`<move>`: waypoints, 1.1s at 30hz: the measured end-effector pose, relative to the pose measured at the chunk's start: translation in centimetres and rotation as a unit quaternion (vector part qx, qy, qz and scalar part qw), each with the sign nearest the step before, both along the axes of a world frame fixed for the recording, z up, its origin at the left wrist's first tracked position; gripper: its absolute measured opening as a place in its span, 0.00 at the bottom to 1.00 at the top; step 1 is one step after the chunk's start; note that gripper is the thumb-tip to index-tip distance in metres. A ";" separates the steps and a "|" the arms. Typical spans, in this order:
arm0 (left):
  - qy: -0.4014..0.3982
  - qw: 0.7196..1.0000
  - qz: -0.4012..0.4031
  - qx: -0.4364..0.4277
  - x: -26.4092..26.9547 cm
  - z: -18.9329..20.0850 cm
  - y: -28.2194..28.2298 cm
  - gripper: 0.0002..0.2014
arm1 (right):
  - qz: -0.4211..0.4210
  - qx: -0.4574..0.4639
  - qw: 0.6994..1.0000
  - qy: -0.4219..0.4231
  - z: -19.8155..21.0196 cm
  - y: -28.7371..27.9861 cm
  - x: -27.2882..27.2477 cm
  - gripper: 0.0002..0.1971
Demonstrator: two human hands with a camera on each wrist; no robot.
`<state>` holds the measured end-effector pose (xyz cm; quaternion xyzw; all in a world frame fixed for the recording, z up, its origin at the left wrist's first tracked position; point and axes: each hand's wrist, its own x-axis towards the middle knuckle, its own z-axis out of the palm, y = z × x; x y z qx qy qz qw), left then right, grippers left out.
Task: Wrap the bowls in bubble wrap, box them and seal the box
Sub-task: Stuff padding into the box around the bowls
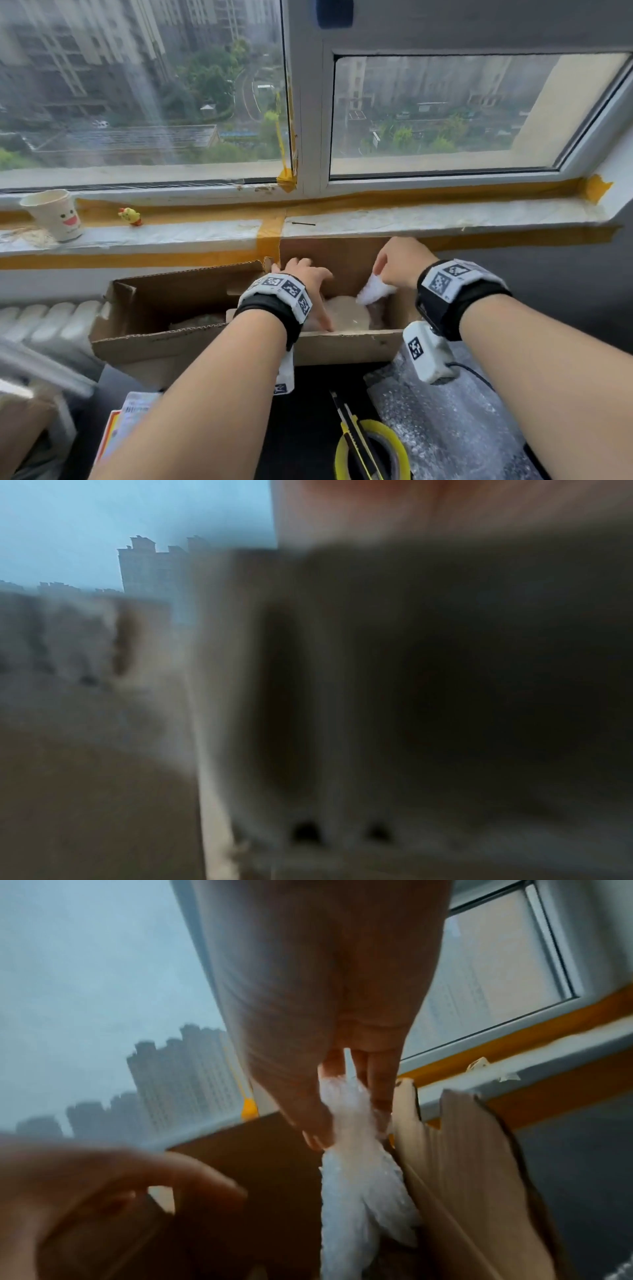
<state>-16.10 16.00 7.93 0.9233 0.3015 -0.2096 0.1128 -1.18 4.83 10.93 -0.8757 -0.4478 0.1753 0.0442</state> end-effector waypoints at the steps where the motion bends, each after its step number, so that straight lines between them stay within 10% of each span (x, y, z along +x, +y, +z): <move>1: 0.007 1.000 0.005 -0.011 0.0 -0.3 0.2 0.56 | 0.012 -0.029 0.999 -0.017 -0.3 0.4 -0.2 0.14; 14: 0.028 1.000 -0.003 0.010 0.5 -2.4 0.2 0.61 | 0.015 -0.194 0.971 -0.137 -4.4 3.4 -1.4 0.10; 20: 0.013 1.000 -0.005 0.008 0.3 -3.1 0.4 0.63 | -0.009 -0.222 0.970 -0.099 -10.0 3.3 0.4 0.12; 33: 0.004 0.999 0.001 -0.037 0.1 -3.5 1.2 0.63 | -0.045 -0.137 0.990 0.007 -9.2 1.9 -0.9 0.05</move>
